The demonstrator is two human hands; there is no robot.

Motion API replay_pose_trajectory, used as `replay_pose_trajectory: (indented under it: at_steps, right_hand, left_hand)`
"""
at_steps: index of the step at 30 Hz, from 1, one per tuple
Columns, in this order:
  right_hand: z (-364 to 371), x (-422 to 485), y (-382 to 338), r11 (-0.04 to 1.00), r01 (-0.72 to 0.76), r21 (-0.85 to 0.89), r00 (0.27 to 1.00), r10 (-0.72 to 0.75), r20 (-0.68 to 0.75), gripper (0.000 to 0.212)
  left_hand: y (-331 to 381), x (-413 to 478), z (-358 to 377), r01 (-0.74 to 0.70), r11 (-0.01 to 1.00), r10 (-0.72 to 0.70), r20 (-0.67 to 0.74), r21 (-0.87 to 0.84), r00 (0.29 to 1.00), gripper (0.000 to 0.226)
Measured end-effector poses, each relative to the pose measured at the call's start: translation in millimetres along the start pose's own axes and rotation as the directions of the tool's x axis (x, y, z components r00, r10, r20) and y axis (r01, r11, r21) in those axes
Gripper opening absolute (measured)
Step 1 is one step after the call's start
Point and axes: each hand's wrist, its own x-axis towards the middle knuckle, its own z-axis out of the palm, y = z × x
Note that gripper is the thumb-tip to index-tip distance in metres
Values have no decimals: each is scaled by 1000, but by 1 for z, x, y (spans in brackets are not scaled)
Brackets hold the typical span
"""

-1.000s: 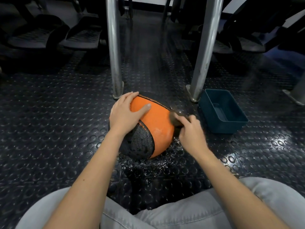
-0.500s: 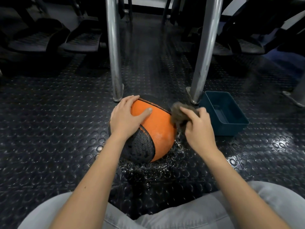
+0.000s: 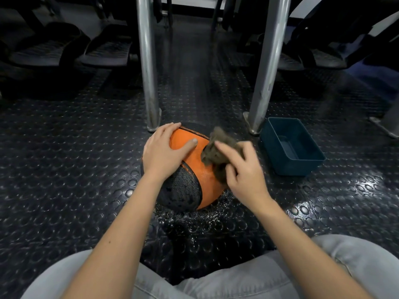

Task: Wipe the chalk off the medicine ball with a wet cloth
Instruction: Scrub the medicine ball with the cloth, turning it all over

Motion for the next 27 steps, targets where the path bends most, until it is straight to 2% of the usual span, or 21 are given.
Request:
replay_pose_trajectory:
  at_steps: [2, 3, 4, 6, 8, 10, 11, 12, 13, 14, 15, 17, 19, 20, 21, 22, 23, 24, 25, 27]
  right_hand:
    - [9, -2, 12, 972, -233, 8, 967, 231, 107, 51]
    - [9, 0, 17, 931, -366, 5, 926, 364, 103, 53]
    - [6, 3, 18, 917, -398, -5, 916, 398, 45, 54]
    - [-5, 12, 9, 955, -293, 45, 944, 297, -146, 55]
    - [-12, 12, -2, 982, -130, 135, 962, 158, -222, 53]
    - [-5, 2, -3, 996, -9, 94, 993, 20, -116, 54]
    - [0, -1, 3, 998, -36, 48, 999, 35, 3, 55]
    - [4, -2, 10, 986, -167, 14, 979, 164, 124, 56]
    - [5, 0, 16, 931, -364, -8, 914, 359, 190, 55]
    - [4, 2, 23, 866, -500, -18, 852, 496, 165, 54]
    - [1, 7, 24, 838, -546, 2, 835, 544, 85, 53]
    - [-10, 16, 15, 889, -441, 122, 880, 455, -134, 51]
    - [-16, 14, 5, 964, -206, 169, 937, 244, -250, 49]
    - [-14, 9, 3, 985, -95, 146, 965, 127, -228, 48]
    - [-8, 2, 2, 992, -54, 116, 990, 68, -125, 49]
    - [-2, -3, 5, 994, -93, 63, 996, 92, 22, 51]
    - [3, -5, 10, 979, -203, 2, 966, 200, 162, 52]
    - [4, -5, 16, 938, -331, -102, 907, 346, 241, 51]
    - [4, -4, 22, 890, -411, -198, 860, 450, 240, 50]
    - [0, 2, 25, 885, -417, -208, 877, 452, 165, 50]
  left_hand:
    - [1, 0, 0, 0, 1000, 0, 5, 4, 1000, 59]
    - [1, -1, 0, -3, 1000, 3, 6, 8, 1000, 60]
    - [1, -1, 0, -5, 1000, 5, 5, 7, 1000, 60]
    - [1, -1, 0, -8, 1000, 8, -6, 2, 1000, 59]
    - [0, 0, 0, -11, 1000, 11, -8, 7, 1000, 59]
    - [0, 0, 0, -12, 1000, 12, -6, 9, 1000, 59]
    - [0, 0, -1, -10, 1000, 10, -6, 6, 1000, 59]
    - [0, 0, -1, -8, 1000, 8, 0, 2, 1000, 60]
    - [0, 0, -1, -6, 1000, 6, 4, -2, 1000, 60]
    - [-1, -1, 0, -5, 1000, 5, 5, -4, 1000, 60]
    - [-1, 0, 0, -7, 1000, 7, 2, -3, 1000, 61]
    - [-1, 0, 0, -6, 1000, 6, -1, 4, 1000, 60]
    - [-2, 1, 1, -10, 1000, 10, -2, 5, 1000, 60]
    - [-2, 1, 2, -16, 1000, 16, -8, 6, 1000, 60]
    - [-3, 2, 2, -20, 1000, 20, -12, 6, 1000, 60]
    - [-4, 2, 2, -19, 1000, 19, -9, 5, 1000, 61]
    - [-5, 2, 3, -19, 1000, 19, -11, 2, 1000, 61]
    - [-6, 1, 5, -26, 1000, 26, -32, 5, 999, 62]
    - [-8, -2, 7, -53, 998, 56, -91, 28, 994, 61]
    - [-7, -8, 11, -174, 975, 205, -254, 140, 945, 53]
